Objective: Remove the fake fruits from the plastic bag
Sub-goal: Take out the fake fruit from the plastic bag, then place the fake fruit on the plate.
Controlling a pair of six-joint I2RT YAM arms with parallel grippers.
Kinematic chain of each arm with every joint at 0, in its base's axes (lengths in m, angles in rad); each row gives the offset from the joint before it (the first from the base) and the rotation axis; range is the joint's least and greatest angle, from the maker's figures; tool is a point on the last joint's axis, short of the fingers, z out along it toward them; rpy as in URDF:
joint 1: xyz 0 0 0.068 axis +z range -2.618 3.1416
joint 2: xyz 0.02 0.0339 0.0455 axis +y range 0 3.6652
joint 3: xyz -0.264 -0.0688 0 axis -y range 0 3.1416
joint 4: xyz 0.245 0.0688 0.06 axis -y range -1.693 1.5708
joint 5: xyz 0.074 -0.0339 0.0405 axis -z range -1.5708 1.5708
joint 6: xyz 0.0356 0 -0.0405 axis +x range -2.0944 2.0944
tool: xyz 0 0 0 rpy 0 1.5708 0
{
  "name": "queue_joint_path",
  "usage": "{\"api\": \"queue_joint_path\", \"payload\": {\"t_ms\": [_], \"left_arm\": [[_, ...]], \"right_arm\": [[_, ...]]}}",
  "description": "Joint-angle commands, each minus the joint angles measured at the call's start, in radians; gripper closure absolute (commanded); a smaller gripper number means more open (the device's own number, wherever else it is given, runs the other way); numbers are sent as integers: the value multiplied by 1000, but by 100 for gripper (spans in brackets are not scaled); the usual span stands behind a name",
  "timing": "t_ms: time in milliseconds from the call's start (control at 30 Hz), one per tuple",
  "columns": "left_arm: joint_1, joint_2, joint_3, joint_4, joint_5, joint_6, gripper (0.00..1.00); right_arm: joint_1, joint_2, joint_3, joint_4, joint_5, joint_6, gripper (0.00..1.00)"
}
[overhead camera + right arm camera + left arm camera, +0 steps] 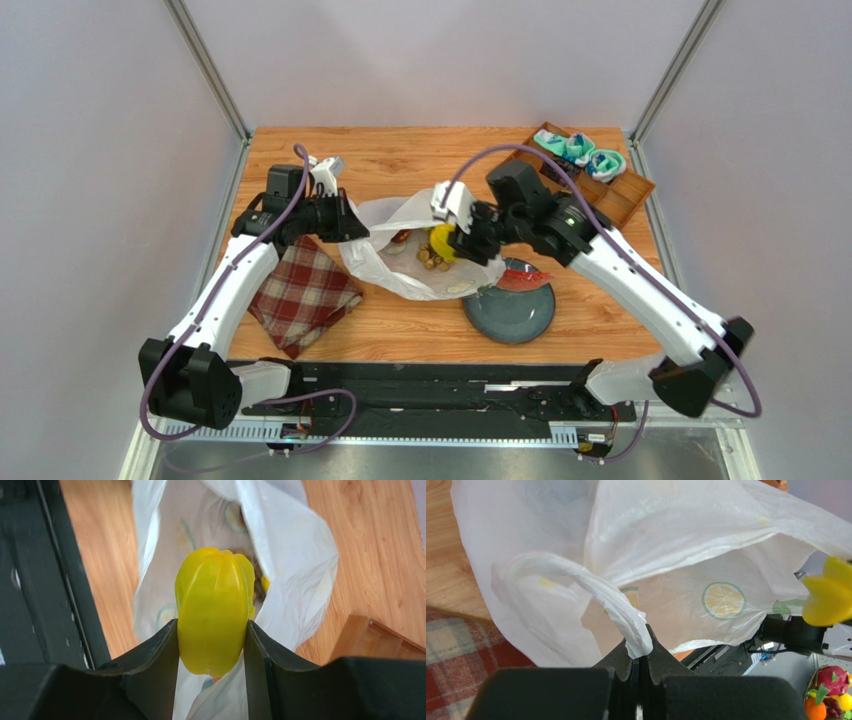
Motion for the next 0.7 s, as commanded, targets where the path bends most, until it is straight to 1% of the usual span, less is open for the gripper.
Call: {"api": "queue_joint_path", "payload": {"t_ms": [0,33,67,133,167,267,333,367,400,467,600,633,667], "left_arm": [[5,35,75,34,-4,10,100],[5,40,75,34,-8,10,100],[3,43,75,36,-9,10,100],[3,51,75,34,-9,8,100],[5,51,73,31,-9,10,100],[3,66,76,28,3,11,100],[3,74,84,22,12,13,100],[3,80,87,19,14,15,100],[3,83,98,16,15,19,100],[3,92,109,8,14,24,100],[5,95,110,10,9,28,100],[3,94,110,10,8,28,100],[3,95,109,11,8,28,100]], "right_arm": [[3,-249,-91,-216,-138,-311,82],[3,-281,-116,-256,-149,-421,82],[3,-358,-166,-325,-155,-471,82],[3,-436,-241,-374,-169,-607,82],[3,-508,-324,-399,-170,-655,82],[1,-600,-444,-398,-172,-758,83],[1,-645,-541,-385,-152,-775,83],[1,-648,-567,-381,-103,-775,83],[1,-647,-623,-364,-68,-754,83],[-6,-638,-668,-286,21,-693,83],[-63,-601,-739,-226,40,-692,82],[-71,-584,-775,-189,53,-686,82],[-103,-573,-789,-175,69,-682,82]]}}
